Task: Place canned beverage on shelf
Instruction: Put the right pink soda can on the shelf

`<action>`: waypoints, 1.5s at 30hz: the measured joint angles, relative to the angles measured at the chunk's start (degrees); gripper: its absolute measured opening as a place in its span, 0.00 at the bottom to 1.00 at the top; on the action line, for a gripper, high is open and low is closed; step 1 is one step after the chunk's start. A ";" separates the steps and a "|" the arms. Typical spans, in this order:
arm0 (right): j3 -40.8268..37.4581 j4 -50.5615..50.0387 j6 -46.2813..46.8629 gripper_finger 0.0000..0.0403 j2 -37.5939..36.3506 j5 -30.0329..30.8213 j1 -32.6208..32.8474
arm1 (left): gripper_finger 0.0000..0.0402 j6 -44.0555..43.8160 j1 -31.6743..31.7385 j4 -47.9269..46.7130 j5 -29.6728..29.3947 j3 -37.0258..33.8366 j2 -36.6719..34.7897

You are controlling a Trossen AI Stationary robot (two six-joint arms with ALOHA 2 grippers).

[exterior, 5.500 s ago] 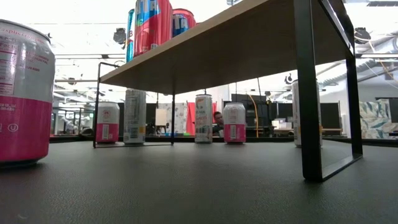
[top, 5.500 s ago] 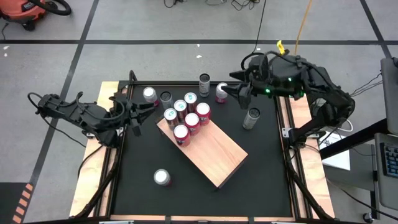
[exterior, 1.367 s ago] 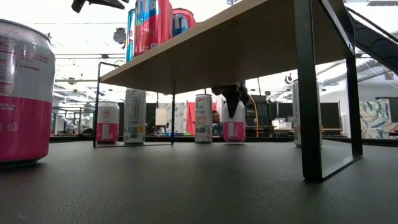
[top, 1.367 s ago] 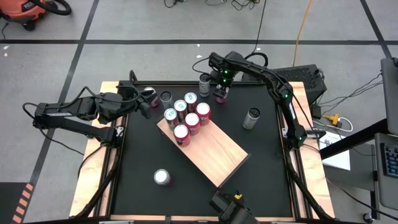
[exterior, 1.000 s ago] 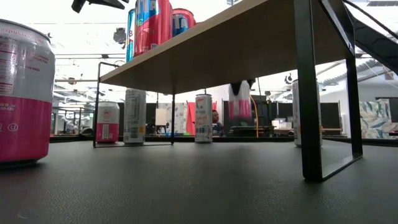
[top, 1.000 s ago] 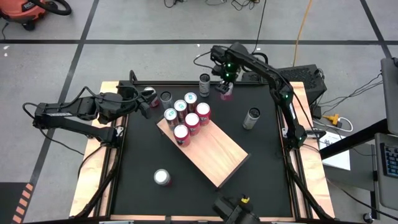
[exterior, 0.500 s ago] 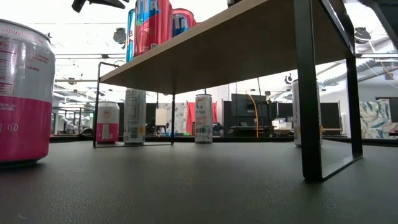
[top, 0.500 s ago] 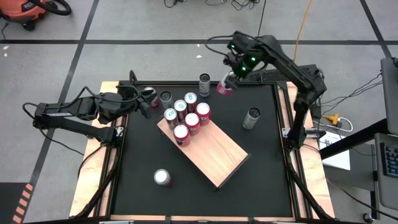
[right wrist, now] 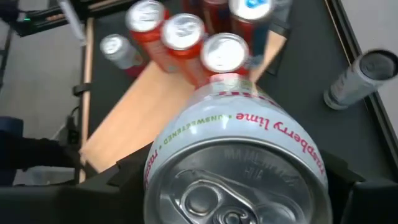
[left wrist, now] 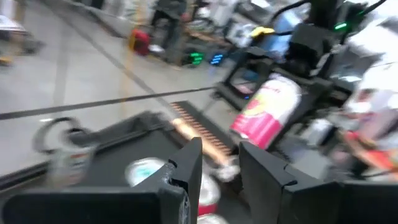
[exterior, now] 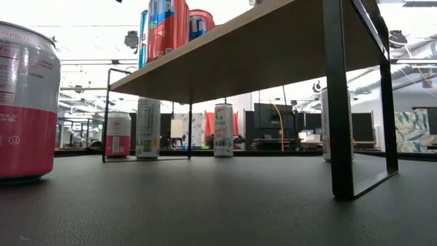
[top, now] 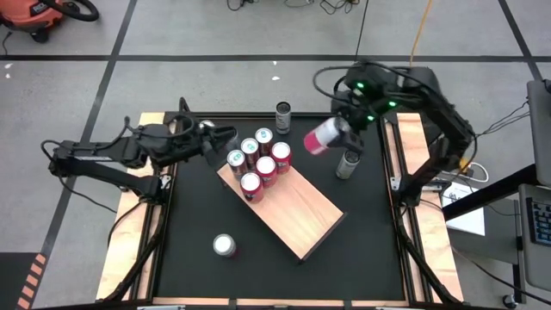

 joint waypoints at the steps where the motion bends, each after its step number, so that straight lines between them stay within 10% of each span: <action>1: 0.00 0.02 0.00 0.69 -0.83 0.01 0.85 | 0.26 0.36 -0.62 2.83 0.63 0.00 0.96; 15: -0.04 0.28 -0.89 0.69 -6.88 0.02 12.22 | 0.26 8.90 -5.46 7.95 0.13 16.21 18.87; 29: -0.04 0.05 -23.54 0.69 -7.52 0.26 19.95 | 0.27 11.36 -7.45 8.78 1.21 22.41 27.77; 45: -0.04 3.84 -39.03 0.69 -4.05 0.50 19.92 | 0.70 13.41 -12.23 9.28 -2.47 23.10 29.30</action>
